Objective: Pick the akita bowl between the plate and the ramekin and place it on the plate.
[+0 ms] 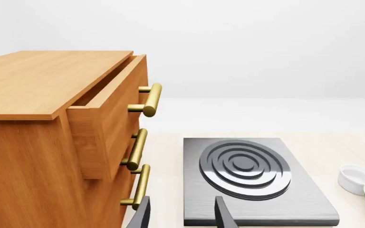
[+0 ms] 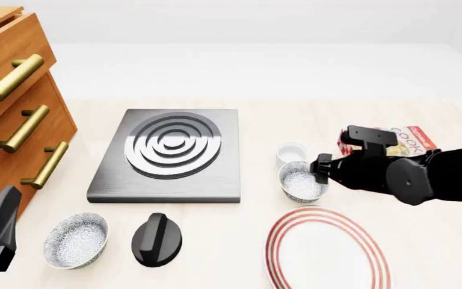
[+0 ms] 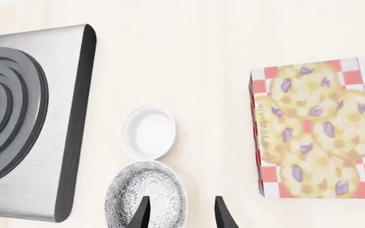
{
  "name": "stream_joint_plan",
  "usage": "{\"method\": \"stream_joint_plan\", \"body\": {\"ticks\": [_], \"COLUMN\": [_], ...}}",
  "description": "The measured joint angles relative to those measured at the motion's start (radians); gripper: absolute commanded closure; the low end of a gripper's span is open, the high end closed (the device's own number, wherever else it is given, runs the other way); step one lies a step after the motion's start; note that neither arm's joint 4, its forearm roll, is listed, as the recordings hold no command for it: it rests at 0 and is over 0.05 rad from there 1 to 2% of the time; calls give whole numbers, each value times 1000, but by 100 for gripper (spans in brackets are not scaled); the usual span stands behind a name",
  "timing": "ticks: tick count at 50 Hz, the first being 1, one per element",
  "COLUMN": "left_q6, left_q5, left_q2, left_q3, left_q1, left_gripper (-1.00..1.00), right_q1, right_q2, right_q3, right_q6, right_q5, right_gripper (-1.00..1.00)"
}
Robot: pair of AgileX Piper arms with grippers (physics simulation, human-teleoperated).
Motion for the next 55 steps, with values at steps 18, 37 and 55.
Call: {"method": "stream_joint_plan", "body": {"ticks": [18, 37, 55], "left_q6": [0, 0, 0], "left_q5": [0, 0, 0], "left_q2": [0, 0, 0], "left_q3": [0, 0, 0], "left_q1": [0, 0, 0], "left_gripper": [-100, -100, -100], "right_q1": [4, -4, -5], "right_q2": [37, 70, 95], "right_q3": [-1, 2, 2], "right_q6": [13, 7, 2], "right_q5": [-19, -43, -56], "right_gripper": [-100, -100, -100]}}
